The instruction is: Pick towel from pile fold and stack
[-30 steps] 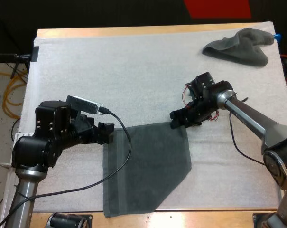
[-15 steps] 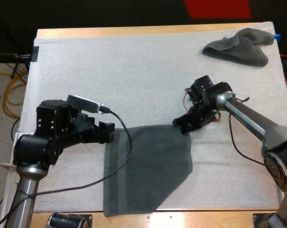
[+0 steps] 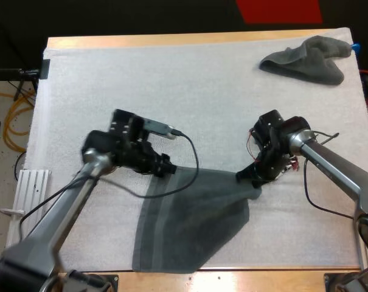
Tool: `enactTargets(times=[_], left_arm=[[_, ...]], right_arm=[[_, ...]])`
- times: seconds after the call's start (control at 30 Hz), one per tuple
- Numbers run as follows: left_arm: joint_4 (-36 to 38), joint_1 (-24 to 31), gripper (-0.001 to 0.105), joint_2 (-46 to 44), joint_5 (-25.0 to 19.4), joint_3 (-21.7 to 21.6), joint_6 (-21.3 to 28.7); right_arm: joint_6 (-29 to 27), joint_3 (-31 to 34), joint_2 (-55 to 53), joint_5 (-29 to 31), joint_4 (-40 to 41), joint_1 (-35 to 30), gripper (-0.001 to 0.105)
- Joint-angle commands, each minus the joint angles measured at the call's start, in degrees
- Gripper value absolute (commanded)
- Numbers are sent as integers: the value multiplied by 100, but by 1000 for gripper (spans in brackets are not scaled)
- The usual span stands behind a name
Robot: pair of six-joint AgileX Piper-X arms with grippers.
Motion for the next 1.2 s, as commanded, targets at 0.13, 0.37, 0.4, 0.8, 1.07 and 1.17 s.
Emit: enactTargets(times=[0.13,0.37,0.4,0.8,1.07,1.17], left_arm=[[-347,-123,61,814,-481,-31,-141],[-771,-123,61,1349,-78,-31,-139],[-794,-123,61,1381,18,-31,-139],[-746,-123,0,1434,124,-31,-114],[-733,-123,0,-481,221,-33,-131],[-759,-123,0,-1376,384,-83,-155]], right_arm=[[-70,170,-71,26,17,-13,0],[-60,174,-87,11,17,-13,0],[-60,174,-87,11,17,-13,0],[-60,174,-221,11,-140,-13,0],[-18,174,-1809,774,-799,-13,0],[-18,174,-2669,1031,-1053,-13,0]])
